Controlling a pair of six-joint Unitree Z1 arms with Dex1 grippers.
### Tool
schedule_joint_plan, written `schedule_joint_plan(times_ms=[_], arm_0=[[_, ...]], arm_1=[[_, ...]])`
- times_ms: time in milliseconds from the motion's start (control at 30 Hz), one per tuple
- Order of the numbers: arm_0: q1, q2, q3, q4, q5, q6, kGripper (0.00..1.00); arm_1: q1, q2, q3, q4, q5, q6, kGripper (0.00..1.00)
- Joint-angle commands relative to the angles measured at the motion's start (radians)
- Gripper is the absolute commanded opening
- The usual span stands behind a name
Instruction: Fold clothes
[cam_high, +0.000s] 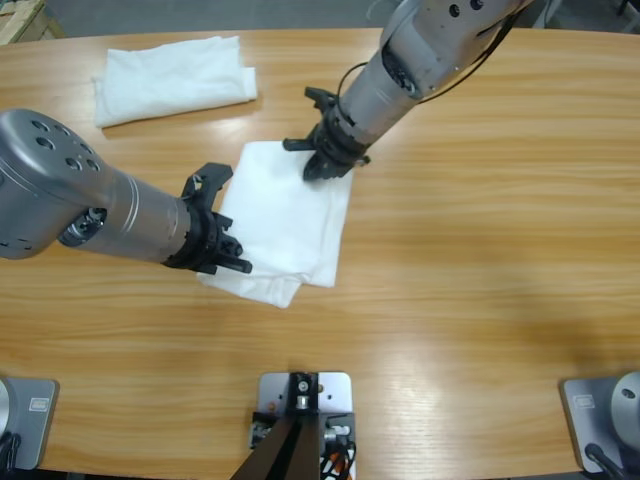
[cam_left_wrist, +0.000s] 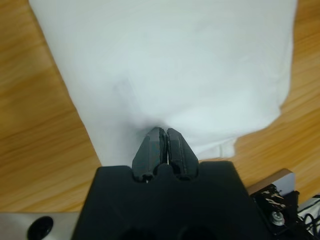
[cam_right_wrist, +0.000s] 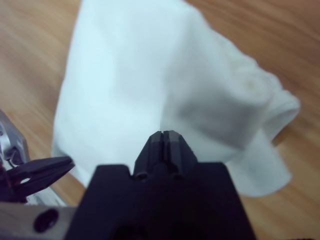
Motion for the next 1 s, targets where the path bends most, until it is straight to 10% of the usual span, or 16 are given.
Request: schedule_joint_plan(times_ms=[33, 433, 467, 500, 533, 600, 1000], arm_0=[[-0.015, 0.062, 0.126, -0.1, -0.002, -0.065, 0.0], [-0.027, -0.107, 0.121, -0.091, -0.001, -0.076, 0.0], [-0.027, -0.143, 0.111, -0.086, -0.005, -0.066, 0.033], [-0.027, -0.176, 0.1, -0.086, -0.009, -0.026, 0.352], [-0.027, -0.196, 0.083, -0.088, -0.02, 0.058, 0.758], [-0.017, -0.222, 0.049, -0.076, -0.052, 0.36, 0.99], [0.098, 0.018, -0.284, 0.294, -0.091, 1.28, 0.991]], arm_1=[[-0.116, 0.091, -0.058, 0.032, -0.011, -0.049, 0.0], [-0.162, -0.098, -0.087, 0.167, -0.044, -0.244, 0.0], [-0.147, -0.151, -0.083, 0.194, -0.051, -0.282, 0.419], [-0.136, -0.197, -0.076, 0.216, -0.062, -0.313, 0.95], [-0.131, -0.243, -0.055, 0.23, -0.069, -0.342, 1.0], [-0.129, -0.338, -0.003, 0.251, -0.071, -0.377, 1.0], [-0.193, -0.758, 0.252, 0.546, -0.139, -0.406, 1.0]])
